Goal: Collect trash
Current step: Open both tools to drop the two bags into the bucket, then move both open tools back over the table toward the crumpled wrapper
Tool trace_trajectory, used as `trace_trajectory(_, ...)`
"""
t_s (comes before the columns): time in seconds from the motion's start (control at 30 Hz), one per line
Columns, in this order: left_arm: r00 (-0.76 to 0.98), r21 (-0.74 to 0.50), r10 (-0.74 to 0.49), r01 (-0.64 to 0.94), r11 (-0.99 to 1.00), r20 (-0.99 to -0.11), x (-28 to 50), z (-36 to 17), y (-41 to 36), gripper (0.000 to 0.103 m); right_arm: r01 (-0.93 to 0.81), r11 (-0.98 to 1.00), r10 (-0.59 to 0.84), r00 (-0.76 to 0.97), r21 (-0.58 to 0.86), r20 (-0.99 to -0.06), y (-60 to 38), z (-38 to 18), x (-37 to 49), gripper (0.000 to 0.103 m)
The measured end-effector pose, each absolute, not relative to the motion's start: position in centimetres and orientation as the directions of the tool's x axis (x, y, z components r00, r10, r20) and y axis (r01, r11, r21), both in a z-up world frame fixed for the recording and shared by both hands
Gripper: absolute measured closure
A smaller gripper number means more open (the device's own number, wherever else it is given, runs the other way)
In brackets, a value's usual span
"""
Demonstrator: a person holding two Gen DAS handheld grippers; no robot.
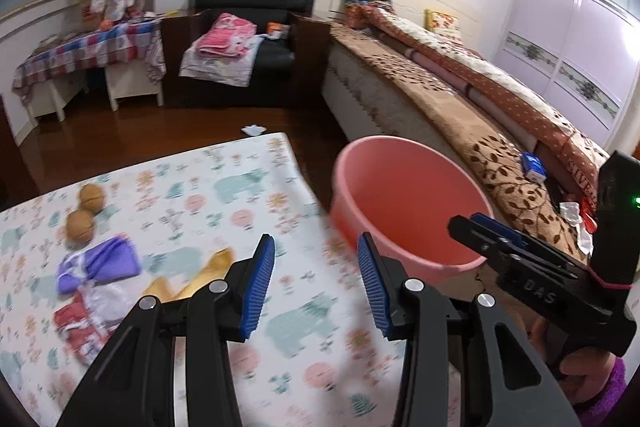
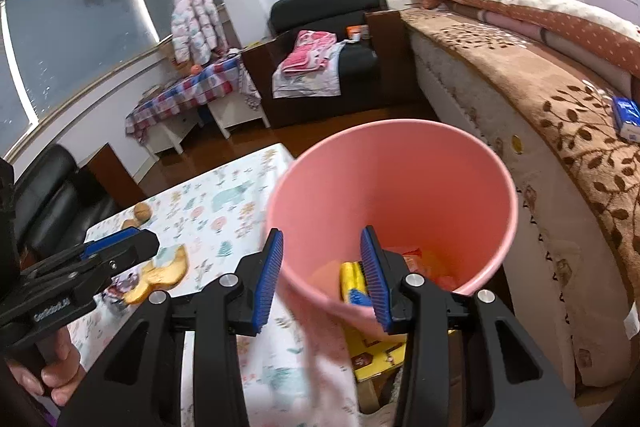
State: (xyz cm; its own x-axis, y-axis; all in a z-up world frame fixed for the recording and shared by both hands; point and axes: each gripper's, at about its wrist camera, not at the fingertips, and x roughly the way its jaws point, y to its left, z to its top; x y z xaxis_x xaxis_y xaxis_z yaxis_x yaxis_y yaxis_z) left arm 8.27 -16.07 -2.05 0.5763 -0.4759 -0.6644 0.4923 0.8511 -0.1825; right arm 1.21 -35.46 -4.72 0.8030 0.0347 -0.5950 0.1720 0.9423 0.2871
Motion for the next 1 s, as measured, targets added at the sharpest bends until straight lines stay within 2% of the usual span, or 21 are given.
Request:
trace_trajectory(0.43, 0.675, -0.178, -0.309, 0.259, 0.949, -0.67, 6.1, -2.3, -2.6, 0.06, 0.093, 0.956, 0.094, 0.8, 0.278, -0.592, -31.3, -3.3, 0.0, 0.062)
trace_trajectory(0.63, 0.686, -0.186, -0.238, 0.15, 0.971, -0.688, 4.9, -3.4, 2.5, 0.055, 0.063, 0.961, 0.115, 0.797, 0.27, -0.593, -29.7, -2.8, -0.3, 0.062)
trace_trajectory(1.0, 0.65, -0.232, -0.238, 0.097, 0.968, -0.722, 6.8, -4.7, 2.9, 0.052, 0.008, 0.965, 0.164, 0.766, 0.263, -0.622, -27.7, -3.9, 1.0, 0.062)
